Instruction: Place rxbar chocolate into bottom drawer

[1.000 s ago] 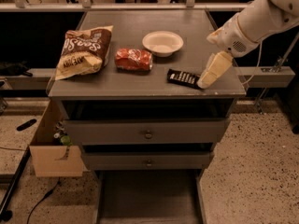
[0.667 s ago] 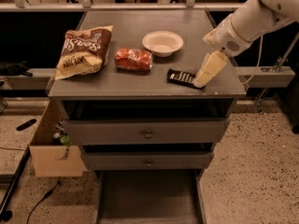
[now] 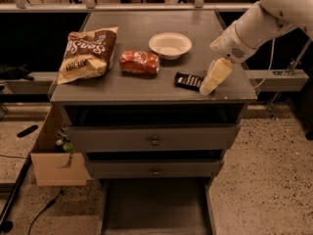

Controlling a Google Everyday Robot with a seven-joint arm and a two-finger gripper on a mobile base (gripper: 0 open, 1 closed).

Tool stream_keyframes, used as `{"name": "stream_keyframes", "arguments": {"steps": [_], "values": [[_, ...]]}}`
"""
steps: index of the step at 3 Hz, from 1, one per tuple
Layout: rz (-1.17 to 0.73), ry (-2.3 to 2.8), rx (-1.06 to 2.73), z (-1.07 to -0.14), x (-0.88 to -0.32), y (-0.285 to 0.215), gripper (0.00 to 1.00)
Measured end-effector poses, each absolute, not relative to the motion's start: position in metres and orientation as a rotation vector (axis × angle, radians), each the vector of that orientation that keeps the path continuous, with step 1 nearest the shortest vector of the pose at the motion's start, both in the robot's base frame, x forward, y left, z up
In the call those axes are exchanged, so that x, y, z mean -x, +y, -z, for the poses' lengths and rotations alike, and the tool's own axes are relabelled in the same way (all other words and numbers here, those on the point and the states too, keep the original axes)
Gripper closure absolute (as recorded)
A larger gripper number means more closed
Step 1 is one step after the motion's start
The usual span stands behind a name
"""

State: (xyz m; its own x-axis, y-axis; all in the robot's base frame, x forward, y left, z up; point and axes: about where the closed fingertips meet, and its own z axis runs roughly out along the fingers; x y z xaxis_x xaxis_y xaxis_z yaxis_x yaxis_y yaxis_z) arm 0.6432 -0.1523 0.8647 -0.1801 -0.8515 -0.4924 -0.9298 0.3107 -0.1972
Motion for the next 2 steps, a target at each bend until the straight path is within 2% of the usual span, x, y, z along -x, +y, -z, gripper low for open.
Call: {"name": "stream_keyframes", "arguments": {"steps": [2], "values": [[-0.228,2.12,1.593,-0.826,-0.649,-0.148,0.0]]}}
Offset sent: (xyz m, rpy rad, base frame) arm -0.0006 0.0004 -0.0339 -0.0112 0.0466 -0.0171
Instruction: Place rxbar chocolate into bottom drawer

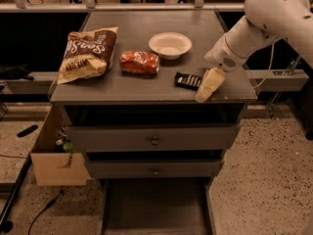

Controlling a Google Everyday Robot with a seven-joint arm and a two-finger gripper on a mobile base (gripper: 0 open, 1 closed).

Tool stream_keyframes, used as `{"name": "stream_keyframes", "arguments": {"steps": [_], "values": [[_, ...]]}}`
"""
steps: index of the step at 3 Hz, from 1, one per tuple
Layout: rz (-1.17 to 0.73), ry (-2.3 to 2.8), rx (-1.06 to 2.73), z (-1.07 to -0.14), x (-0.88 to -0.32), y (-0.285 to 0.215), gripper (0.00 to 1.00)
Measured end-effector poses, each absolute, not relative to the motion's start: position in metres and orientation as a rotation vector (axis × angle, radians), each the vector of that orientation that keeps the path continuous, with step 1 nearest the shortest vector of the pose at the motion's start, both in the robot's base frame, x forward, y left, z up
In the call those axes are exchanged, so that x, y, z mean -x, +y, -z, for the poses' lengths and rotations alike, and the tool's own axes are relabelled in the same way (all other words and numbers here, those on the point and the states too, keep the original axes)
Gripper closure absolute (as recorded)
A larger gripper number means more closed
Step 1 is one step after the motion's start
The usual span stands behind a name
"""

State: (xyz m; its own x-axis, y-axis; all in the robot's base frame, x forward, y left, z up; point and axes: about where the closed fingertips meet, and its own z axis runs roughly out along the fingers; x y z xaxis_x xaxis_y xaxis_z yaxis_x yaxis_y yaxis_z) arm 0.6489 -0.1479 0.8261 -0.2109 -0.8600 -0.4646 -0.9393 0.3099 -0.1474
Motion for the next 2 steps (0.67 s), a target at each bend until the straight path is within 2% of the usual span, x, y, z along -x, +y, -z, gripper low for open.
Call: {"name": "stream_keyframes", "arguments": {"steps": [1,2], "values": [[-0.231,2.12,1.611,-0.8223,-0.6532,-0.1458,0.0],[-0.231,2.12,1.611,-0.8223,-0.6533,-0.1457,0.19]]}}
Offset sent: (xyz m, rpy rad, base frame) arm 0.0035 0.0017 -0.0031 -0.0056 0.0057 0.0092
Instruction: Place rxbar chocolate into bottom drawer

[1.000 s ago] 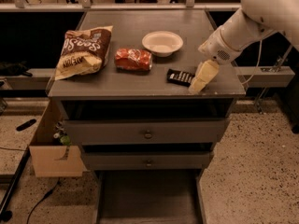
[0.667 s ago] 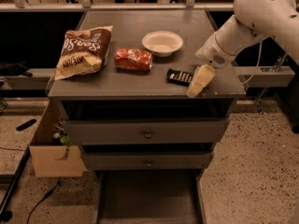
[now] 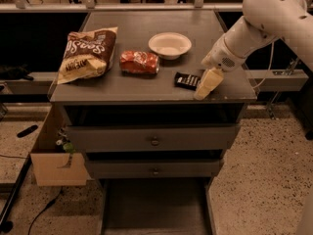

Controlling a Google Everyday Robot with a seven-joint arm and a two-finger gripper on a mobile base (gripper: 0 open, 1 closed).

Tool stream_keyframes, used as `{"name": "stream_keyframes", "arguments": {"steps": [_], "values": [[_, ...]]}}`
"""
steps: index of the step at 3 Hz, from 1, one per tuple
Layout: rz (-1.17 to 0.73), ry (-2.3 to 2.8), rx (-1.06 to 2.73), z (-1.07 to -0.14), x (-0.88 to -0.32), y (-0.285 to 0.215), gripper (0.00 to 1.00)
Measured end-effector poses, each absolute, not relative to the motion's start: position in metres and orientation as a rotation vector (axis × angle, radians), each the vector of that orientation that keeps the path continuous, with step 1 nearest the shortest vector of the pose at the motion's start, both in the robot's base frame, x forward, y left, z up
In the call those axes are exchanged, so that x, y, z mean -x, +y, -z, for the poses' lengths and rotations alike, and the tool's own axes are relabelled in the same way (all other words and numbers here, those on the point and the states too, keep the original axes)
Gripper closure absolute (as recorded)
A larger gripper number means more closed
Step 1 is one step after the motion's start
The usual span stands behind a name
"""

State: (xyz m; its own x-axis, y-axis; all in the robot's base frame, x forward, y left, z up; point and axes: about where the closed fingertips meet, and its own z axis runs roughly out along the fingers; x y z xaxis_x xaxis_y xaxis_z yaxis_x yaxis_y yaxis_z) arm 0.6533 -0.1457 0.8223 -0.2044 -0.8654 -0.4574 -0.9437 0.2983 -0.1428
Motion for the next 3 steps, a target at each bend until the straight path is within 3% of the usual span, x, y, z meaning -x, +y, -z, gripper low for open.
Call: {"name": "stream_keyframes", "arguments": {"steps": [1,3], "values": [[-0.231,2.12,1.611,-0.8222,-0.6533,-0.1457,0.5],[-0.231,2.12,1.611,-0.8222,-0.6533,-0.1456,0.96]]}}
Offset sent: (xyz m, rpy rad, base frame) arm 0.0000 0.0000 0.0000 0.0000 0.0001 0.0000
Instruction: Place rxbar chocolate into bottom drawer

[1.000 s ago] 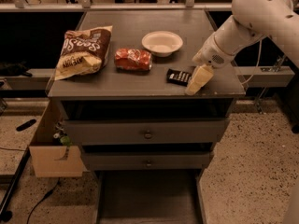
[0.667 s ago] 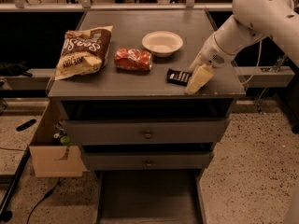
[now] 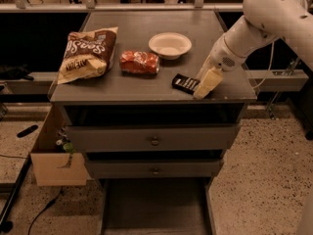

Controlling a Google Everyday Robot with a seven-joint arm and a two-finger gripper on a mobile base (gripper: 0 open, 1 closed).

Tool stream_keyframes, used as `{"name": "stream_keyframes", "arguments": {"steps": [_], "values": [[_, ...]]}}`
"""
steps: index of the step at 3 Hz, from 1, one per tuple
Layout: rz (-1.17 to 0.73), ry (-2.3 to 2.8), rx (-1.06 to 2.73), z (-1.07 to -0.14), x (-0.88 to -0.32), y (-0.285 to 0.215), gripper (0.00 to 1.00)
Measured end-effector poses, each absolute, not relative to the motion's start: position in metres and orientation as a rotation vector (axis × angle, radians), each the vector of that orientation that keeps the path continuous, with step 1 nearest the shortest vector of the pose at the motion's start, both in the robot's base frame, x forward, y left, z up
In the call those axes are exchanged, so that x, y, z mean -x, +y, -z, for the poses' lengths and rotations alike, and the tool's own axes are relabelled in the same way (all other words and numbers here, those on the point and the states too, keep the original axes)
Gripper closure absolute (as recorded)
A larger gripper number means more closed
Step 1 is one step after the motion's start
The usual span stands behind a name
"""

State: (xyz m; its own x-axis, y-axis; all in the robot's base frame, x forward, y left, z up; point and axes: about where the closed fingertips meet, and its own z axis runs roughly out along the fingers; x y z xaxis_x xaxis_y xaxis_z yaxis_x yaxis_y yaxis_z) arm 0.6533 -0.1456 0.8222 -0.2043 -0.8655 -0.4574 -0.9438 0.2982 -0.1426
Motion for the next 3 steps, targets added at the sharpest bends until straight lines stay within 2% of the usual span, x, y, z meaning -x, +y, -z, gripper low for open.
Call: {"name": "stream_keyframes", "arguments": {"steps": [1,3], "values": [[-0.232,2.12,1.611,-0.825,-0.653,-0.146,1.0],[-0.18,2.111,1.623,-0.852,-0.638,-0.162,1.0]]}}
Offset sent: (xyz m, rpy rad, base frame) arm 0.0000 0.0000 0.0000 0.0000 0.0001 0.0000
